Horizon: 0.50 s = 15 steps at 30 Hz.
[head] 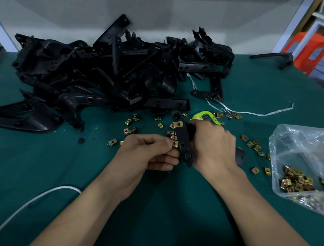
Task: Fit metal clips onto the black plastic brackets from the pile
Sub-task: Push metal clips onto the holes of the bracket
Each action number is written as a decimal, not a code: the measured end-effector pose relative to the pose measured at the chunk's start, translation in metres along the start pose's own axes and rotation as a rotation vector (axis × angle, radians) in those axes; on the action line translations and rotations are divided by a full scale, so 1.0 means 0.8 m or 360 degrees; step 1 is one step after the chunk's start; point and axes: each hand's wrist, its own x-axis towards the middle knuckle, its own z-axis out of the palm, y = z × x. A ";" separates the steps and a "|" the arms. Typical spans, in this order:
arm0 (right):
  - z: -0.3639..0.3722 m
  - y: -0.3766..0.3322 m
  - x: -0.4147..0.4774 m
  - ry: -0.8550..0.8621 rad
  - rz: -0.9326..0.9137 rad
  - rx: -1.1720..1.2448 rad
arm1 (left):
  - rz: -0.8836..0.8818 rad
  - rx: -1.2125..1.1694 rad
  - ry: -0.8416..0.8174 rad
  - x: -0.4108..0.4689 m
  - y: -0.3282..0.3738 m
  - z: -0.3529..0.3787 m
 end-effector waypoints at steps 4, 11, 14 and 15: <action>-0.002 -0.001 0.000 0.0032 -0.0014 -0.0031 | -0.0002 0.0104 -0.0085 -0.003 0.000 0.000; -0.003 -0.003 0.000 0.0077 -0.0009 -0.0094 | 0.0005 0.0162 -0.0015 -0.004 0.001 0.002; -0.003 -0.004 -0.001 0.0143 0.0017 -0.0141 | 0.0021 0.0191 0.0038 -0.006 0.001 0.004; -0.003 -0.005 0.000 0.0155 0.0026 -0.0154 | 0.0026 0.0181 0.0075 -0.006 0.000 0.005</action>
